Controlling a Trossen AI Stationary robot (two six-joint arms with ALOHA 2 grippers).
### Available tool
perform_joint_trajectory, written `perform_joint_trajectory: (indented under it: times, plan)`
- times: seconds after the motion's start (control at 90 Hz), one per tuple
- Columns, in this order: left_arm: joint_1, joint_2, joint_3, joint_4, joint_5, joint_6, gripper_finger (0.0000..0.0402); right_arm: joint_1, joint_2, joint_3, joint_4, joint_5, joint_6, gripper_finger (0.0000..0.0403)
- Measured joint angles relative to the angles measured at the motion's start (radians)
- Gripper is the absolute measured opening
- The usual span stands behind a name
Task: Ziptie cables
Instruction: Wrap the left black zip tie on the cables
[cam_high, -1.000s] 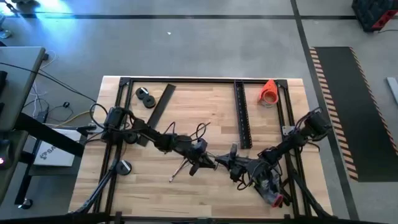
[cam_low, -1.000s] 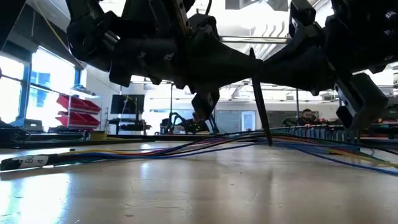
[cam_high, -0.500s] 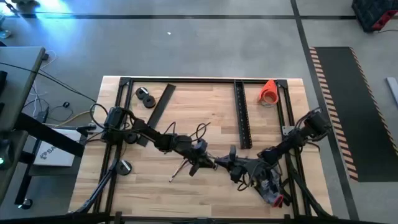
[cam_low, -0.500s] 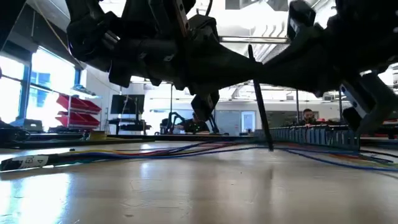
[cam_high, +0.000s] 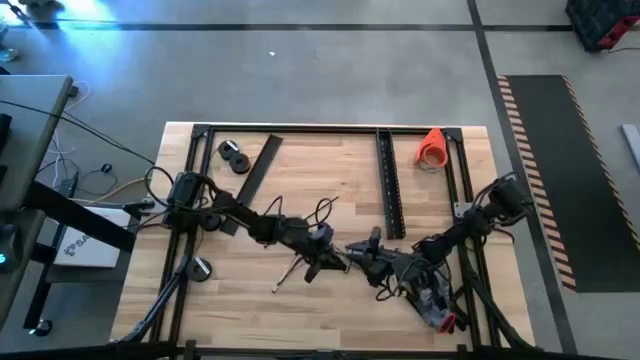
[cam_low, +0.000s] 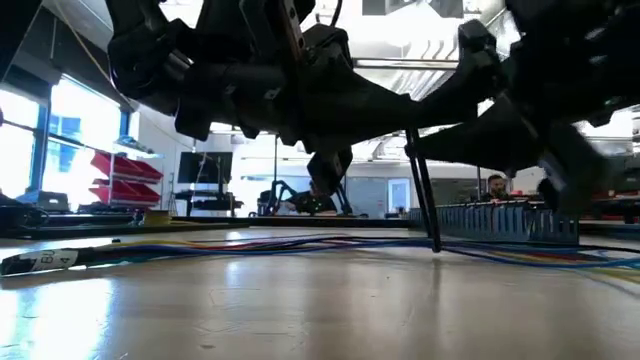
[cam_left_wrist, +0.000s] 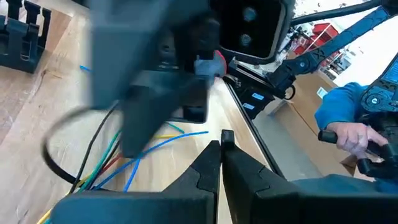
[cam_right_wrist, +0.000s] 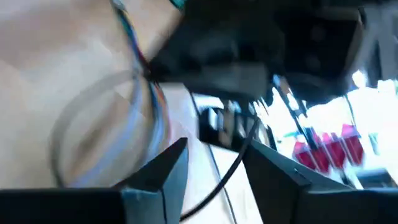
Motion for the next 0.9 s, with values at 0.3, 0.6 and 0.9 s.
perform_joint_trajectory:
  times: [0.3, 0.6, 0.9]
  plan:
    - [0.0, 0.0, 0.0, 0.0, 0.001, 0.0, 0.0, -0.029, 0.0, 0.0, -0.048, -0.077, 0.059, 0.0061]
    - [0.0, 0.0, 0.0, 0.0, 0.001, 0.0, 0.0, -0.022, 0.0, 0.0, 0.004, -0.016, 0.081, 0.0002]
    - [-0.001, -0.002, 0.0, -0.013, -0.019, 0.027, 0.0, -0.018, -0.001, -0.002, 0.129, -0.013, 0.258, 0.0]
